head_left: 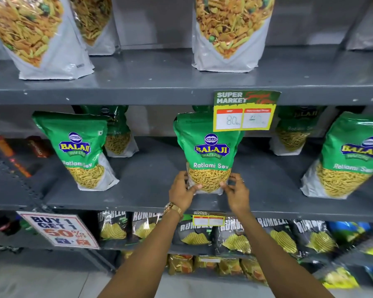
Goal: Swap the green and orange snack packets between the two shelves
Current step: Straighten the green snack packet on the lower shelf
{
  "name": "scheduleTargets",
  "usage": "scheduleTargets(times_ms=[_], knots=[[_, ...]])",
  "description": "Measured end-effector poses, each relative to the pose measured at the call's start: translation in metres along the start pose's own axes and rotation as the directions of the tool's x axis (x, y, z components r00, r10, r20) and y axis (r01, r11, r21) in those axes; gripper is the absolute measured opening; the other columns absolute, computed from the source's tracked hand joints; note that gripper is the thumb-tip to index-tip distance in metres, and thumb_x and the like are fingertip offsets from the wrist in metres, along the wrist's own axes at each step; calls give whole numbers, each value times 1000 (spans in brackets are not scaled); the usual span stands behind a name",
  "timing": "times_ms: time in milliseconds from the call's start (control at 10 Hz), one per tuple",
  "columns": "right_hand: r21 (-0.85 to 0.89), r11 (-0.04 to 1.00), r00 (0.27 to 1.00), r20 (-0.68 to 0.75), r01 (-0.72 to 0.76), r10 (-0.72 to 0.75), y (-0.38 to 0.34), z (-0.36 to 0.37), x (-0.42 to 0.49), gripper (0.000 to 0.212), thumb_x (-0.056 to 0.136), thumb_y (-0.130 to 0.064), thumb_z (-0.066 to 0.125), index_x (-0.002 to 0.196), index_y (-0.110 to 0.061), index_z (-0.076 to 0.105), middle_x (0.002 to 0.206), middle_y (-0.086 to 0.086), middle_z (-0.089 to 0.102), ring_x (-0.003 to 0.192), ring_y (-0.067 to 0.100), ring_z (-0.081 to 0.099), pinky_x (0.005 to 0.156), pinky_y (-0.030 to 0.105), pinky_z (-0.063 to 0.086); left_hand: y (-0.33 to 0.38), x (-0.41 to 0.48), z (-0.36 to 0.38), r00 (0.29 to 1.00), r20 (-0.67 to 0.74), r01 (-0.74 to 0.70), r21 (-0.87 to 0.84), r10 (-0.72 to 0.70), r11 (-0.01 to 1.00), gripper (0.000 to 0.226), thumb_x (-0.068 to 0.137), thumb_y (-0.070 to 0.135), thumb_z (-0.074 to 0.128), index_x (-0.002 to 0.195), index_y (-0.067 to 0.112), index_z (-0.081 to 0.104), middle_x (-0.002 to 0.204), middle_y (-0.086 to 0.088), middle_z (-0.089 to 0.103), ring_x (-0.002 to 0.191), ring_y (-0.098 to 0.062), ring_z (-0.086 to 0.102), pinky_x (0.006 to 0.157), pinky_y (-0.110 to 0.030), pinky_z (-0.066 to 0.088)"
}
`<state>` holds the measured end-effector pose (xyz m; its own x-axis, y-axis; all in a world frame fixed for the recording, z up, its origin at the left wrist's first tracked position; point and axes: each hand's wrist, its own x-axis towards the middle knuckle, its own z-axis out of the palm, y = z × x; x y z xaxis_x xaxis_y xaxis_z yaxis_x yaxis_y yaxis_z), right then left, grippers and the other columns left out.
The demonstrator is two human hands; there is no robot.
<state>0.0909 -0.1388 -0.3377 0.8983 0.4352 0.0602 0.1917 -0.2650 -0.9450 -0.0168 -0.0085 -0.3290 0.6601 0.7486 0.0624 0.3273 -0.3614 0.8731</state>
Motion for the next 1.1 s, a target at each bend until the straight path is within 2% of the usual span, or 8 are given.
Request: scheduleTargets(times_ms=[100,200,300,500,700,800,1000,1100], knots=[[-21,1000,1000,-18,-23,23,4,-15,5,37,88,-14,65,119,1,52,120,19,66,103,36,66,88,45,53,9,2,14,999,36,-12,40,11,999,47,77,29,76,112,11,51,116,-9,66,100,-30,66,81,-42,55],[-38,999,999,-20,-38,37,6,-24,11,37,89,-14,63,121,0,51,122,20,65,106,38,65,91,49,53,17,4,24,997,60,-50,113,44,992,45,80,31,73,110,9,48,115,-11,64,99,-30,63,72,-31,46],[-61,996,998,-9,-64,63,6,-30,16,37,90,-15,62,121,0,49,125,21,63,107,40,65,92,51,51,24,6,29,995,82,-71,167,58,983,45,83,31,70,113,7,46,119,-12,62,105,-32,62,72,-33,44],[-71,994,997,-1,-78,78,4,-37,19,38,90,-15,63,121,2,49,127,23,62,112,41,62,93,50,50,35,10,32,992,123,-60,188,37,980,46,84,26,69,118,9,43,124,-13,60,111,-33,59,83,-39,49],[-100,993,997,37,-58,62,1,-36,15,39,90,-17,63,121,2,49,127,22,63,112,41,63,95,54,50,30,6,29,995,94,-44,158,29,987,45,84,21,69,120,7,44,126,-15,59,115,-36,56,92,-47,50],[-115,992,996,68,-49,57,1,-32,14,37,91,-17,62,120,0,49,124,22,65,112,40,63,94,54,50,23,6,29,998,60,-17,159,7,987,43,85,19,68,119,5,44,125,-18,59,114,-37,56,90,-47,50],[-226,974,992,118,-22,49,-10,-36,16,44,91,-30,61,125,-4,48,129,19,63,116,39,60,92,45,49,34,3,22,998,63,10,140,-19,990,42,86,21,66,118,3,44,124,-20,57,115,-38,55,91,-48,50],[-256,967,993,117,-2,33,-14,-39,13,50,92,-29,60,132,-3,46,136,20,58,123,39,55,95,43,45,36,-2,19,996,89,5,125,-16,992,54,84,26,70,124,2,41,129,-22,55,120,-40,53,94,-48,49]])
